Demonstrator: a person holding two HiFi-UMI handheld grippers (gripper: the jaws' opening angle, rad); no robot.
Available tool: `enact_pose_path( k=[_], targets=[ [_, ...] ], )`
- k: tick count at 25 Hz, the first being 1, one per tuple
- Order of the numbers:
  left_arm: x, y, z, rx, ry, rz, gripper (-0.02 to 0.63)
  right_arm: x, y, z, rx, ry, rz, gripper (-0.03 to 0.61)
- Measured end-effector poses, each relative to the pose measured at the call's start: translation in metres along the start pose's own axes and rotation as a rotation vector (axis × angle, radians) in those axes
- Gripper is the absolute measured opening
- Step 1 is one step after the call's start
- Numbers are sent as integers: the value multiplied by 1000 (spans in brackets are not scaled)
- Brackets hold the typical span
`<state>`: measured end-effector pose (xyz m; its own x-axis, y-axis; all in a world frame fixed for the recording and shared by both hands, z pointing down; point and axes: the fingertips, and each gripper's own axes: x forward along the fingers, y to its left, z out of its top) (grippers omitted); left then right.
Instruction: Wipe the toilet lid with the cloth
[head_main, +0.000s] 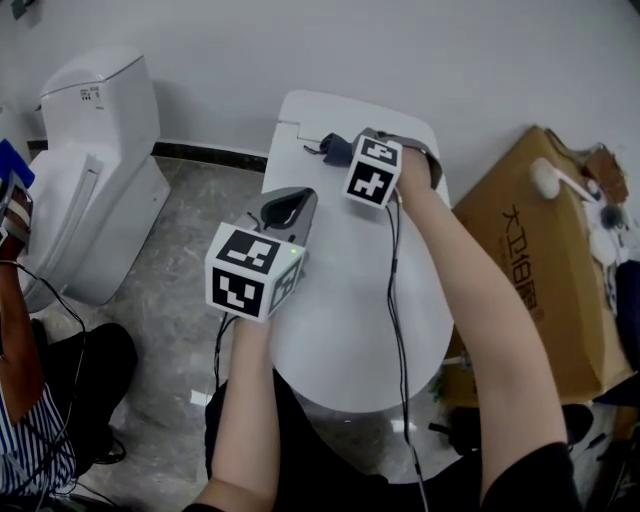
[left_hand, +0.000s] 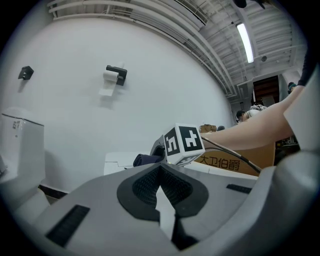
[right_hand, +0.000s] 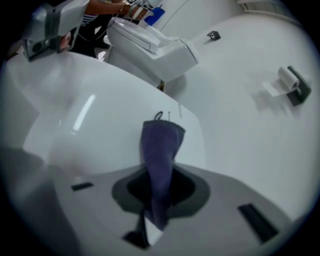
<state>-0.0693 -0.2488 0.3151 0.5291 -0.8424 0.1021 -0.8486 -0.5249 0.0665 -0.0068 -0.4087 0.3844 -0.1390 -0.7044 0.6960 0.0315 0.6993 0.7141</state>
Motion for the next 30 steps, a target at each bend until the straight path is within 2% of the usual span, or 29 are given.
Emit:
enact_pose_path(
  k=[11,30],
  targets=[
    [3,1,-2,-4,15,-5,15,-17,28,5,-41,-6,50,66],
    [6,4,-5,-12,42,-4,15,-57,69,14,-70,-40,47,66]
  ],
)
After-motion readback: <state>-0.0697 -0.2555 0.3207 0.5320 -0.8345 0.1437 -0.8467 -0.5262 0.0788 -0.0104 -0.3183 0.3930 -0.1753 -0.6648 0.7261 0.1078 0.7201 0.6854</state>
